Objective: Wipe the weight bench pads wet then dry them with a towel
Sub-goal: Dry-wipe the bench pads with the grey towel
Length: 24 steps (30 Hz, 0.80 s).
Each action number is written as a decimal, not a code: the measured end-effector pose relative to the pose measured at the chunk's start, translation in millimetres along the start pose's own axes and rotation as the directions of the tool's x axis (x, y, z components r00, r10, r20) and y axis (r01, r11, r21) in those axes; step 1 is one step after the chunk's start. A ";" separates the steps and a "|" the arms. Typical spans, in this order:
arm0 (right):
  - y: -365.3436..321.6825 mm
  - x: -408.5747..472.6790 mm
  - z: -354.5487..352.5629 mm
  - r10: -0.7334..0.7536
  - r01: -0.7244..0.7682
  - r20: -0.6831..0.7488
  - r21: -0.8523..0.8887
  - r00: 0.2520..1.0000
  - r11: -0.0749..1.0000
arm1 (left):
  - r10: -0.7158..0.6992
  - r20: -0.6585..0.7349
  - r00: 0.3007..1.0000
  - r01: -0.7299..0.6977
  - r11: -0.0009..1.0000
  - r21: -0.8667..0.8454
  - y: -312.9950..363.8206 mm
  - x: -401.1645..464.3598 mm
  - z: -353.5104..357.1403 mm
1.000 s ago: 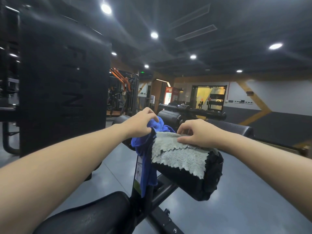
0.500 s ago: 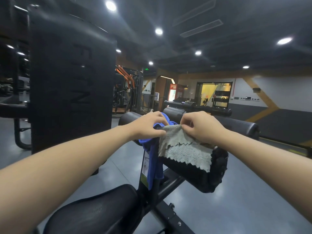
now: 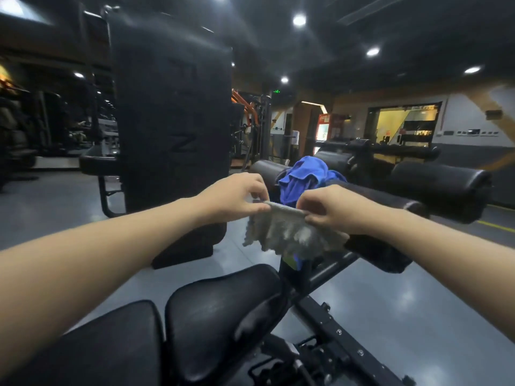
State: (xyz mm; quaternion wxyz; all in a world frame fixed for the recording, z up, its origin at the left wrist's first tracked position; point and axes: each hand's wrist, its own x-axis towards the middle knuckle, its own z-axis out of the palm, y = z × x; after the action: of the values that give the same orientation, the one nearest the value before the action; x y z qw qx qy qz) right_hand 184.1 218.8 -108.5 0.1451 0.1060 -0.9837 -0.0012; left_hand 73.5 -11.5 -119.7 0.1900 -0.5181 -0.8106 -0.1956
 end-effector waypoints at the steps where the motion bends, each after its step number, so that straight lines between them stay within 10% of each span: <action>1: -9.1 -1.1 7.2 -0.013 0.012 0.035 0.025 0.999 1.000 | -0.005 0.010 1.000 0.005 1.000 0.006 -1.2 -14.0 -3.7; 24: -105.8 -9.3 213.1 -0.067 -0.075 0.275 0.475 0.959 0.877 | -0.409 0.185 0.894 0.427 0.901 -0.073 -79.4 -244.7 97.9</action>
State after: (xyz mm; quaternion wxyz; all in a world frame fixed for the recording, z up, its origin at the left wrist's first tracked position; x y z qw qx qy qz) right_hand 153.9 111.3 -318.8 -0.0277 0.1354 -0.9638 0.2280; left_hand 86.2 -179.2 -337.5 0.0464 -0.3557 -0.9038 -0.2332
